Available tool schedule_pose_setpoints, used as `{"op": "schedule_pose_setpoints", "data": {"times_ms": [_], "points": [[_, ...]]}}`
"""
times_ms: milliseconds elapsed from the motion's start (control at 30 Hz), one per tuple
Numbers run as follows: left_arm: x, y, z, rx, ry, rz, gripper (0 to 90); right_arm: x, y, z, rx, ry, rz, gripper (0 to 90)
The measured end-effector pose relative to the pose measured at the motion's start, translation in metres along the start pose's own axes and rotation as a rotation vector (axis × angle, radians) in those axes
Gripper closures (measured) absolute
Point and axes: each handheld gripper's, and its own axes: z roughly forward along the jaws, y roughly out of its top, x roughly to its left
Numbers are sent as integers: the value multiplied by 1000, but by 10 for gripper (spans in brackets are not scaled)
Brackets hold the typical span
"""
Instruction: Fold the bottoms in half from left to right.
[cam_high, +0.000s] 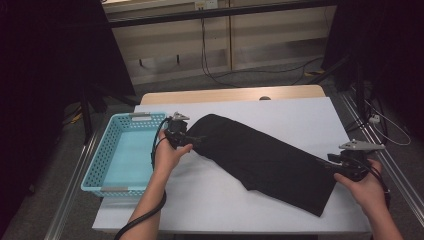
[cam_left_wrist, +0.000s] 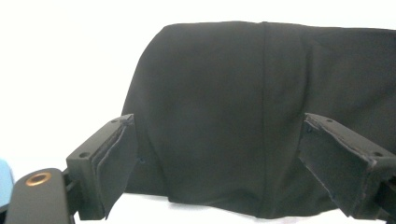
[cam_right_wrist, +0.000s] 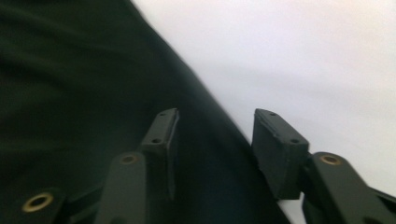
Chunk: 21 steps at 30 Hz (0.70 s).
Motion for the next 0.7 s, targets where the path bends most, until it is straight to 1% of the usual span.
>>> {"op": "schedule_pose_setpoints", "data": {"times_ms": [67, 133, 167, 200, 233, 300, 367, 400, 433, 533, 567, 600, 633, 700], "points": [[3, 1, 0, 0, -2, -2, 122, 9, 3, 0, -13, 24, -5, 438], [4, 1, 2, -12, 7, -28, 118, 19, 5, 1, -19, 50, -25, 395], [6, 2, 1, 5, 2, -4, 112, 22, 6, 2, -21, 58, -27, 378], [7, 2, 3, -7, -2, -18, 110, 26, 6, 3, -24, 70, -29, 360], [8, 2, 3, -4, -5, -20, 109, 29, 6, 4, -26, 81, -33, 349], [10, 3, 5, -7, -5, -38, 102, 33, 6, 6, -21, 92, -39, 323], [12, 3, 7, 0, -1, -31, 94, 37, 5, 8, -18, 99, -47, 309], [12, 2, 9, -10, -5, -40, 89, 38, 5, 8, -18, 106, -49, 303], [13, 2, 10, -7, -3, -37, 87, 39, 5, 8, -20, 108, -51, 291], [16, 2, 11, 1, 9, -34, 82, 41, 6, 8, -22, 116, -45, 273], [15, 1, 13, -14, 16, -54, 81, 41, 6, 7, -26, 118, -48, 272], [16, 1, 14, -7, 14, -49, 78, 42, 6, 7, -28, 119, -50, 270], [17, 1, 15, -10, 21, -54, 74, 42, 6, 7, -29, 118, -51, 265], [19, 0, 16, 0, 31, -53, 74, 43, 6, 8, -29, 126, -54, 263]]}}
